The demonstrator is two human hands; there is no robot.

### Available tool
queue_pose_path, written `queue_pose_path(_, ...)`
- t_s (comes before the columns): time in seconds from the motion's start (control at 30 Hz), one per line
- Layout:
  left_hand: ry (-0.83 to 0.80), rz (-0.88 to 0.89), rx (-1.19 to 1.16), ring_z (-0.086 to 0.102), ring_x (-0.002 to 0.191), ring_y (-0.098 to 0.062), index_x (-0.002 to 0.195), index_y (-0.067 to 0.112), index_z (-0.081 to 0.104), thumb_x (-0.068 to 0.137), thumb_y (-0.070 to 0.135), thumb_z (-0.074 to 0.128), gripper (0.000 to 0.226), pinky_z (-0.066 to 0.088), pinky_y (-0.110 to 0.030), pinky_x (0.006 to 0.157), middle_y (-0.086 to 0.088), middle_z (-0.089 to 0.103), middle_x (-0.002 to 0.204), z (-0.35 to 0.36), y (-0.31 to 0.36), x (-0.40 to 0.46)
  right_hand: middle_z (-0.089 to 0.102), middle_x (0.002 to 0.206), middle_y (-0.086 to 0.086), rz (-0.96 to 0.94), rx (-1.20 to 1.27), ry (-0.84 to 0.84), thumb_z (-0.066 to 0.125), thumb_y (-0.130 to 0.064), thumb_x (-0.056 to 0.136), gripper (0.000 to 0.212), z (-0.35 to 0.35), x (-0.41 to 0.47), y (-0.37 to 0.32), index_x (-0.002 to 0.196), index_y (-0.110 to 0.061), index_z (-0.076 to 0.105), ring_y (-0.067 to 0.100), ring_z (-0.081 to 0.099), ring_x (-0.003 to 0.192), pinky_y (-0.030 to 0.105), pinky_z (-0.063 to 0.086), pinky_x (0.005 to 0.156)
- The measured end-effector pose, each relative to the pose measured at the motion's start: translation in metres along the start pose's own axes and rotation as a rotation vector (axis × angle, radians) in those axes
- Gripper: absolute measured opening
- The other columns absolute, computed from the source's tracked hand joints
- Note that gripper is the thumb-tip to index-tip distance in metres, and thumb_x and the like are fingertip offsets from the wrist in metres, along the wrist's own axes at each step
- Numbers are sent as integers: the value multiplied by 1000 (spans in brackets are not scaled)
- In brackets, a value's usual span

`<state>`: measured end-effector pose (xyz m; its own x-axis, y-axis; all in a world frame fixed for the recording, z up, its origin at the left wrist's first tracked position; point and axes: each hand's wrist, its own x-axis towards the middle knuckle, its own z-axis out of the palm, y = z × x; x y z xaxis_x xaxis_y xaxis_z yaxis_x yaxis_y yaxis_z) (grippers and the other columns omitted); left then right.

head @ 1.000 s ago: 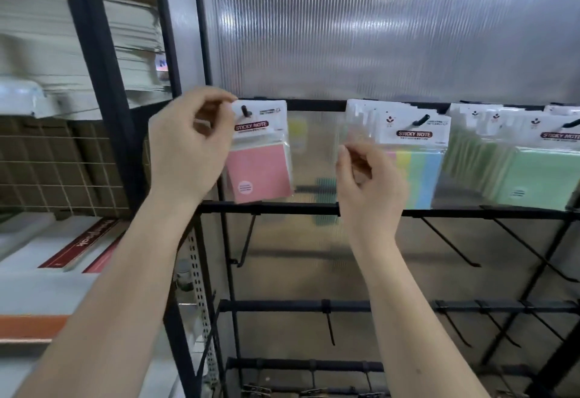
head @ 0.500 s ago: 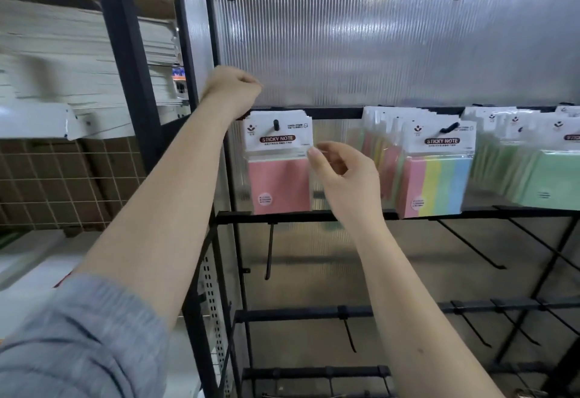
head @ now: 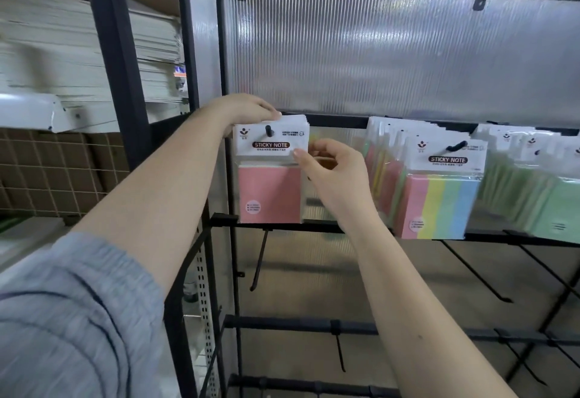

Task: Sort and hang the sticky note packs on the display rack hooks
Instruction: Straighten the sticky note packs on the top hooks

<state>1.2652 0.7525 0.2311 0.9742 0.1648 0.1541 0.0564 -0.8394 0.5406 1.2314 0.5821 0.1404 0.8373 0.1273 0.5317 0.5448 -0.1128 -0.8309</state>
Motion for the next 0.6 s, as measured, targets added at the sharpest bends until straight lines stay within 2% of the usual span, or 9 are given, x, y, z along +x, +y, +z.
queue_pose_path(0.1, 7, 10, -28, 48, 92, -9, 123, 29, 59, 93, 40, 54, 33, 32, -18, 60, 5, 55, 116, -1, -3, 1, 73, 86, -4, 17, 38, -38, 69, -26, 86, 10, 0, 0, -1, 93, -19, 72, 2, 61, 71, 25, 55, 73)
queue_pose_path(0.17, 17, 18, -53, 51, 91, -10, 122, 28, 61, 92, 39, 56, 32, 36, -20, 64, 4, 56, 115, -2, -4, 3, 73, 85, -3, 27, 62, -60, 69, -26, 86, 10, -1, 0, -2, 93, -20, 72, 1, 59, 69, 23, 53, 65)
queue_pose_path(0.23, 16, 18, -94, 53, 84, -6, 121, 28, 62, 92, 37, 56, 30, 39, -18, 62, 6, 57, 114, -1, -5, 2, 70, 77, -4, 44, 103, -68, 69, -24, 87, 6, -1, 0, -4, 88, -19, 72, -2, 53, 59, 15, 46, 55)
queue_pose_path(0.3, 18, 8, -137, 51, 74, 3, 122, 28, 61, 93, 34, 56, 30, 42, -10, 48, 10, 56, 112, -1, -6, 1, 65, 68, -6, 45, 157, -74, 66, -18, 88, 6, 0, -1, -7, 83, -17, 69, -4, 48, 49, 11, 40, 49)
queue_pose_path(0.37, 22, -3, -139, 48, 71, 6, 124, 27, 59, 94, 33, 55, 31, 38, -4, 37, 12, 55, 107, -2, -6, -1, 65, 71, -7, 29, 181, -89, 64, -15, 90, 7, 0, 0, -9, 84, -17, 68, -6, 52, 53, 10, 40, 52)
queue_pose_path(0.4, 21, -11, -153, 51, 72, 5, 125, 28, 59, 95, 33, 54, 31, 38, -4, 36, 12, 57, 103, -2, -6, -3, 67, 75, -6, 22, 186, -100, 64, -15, 90, 8, 0, 0, -9, 83, -18, 67, -4, 55, 60, 12, 43, 56)
queue_pose_path(0.47, 6, -18, -190, 57, 74, 1, 124, 29, 60, 94, 33, 55, 30, 42, -8, 39, 10, 61, 102, -3, -7, -5, 70, 83, -2, 17, 201, -126, 63, -16, 91, 8, 0, -1, -8, 84, -19, 66, 5, 60, 72, 21, 50, 66)
queue_pose_path(0.53, 8, -11, -203, 58, 78, -1, 123, 30, 62, 94, 35, 56, 30, 44, -12, 50, 8, 62, 107, -3, -8, -7, 70, 84, 1, 27, 233, -143, 64, -16, 91, 7, -1, -3, -8, 84, -17, 67, 10, 61, 76, 29, 52, 72)
queue_pose_path(0.6, 57, 32, -156, 57, 88, -6, 120, 30, 63, 92, 37, 57, 30, 42, -18, 69, 7, 61, 112, -3, -9, -7, 67, 77, -1, 39, 261, -130, 64, -17, 90, 8, -2, -7, -9, 83, -16, 67, 6, 58, 68, 22, 50, 64)
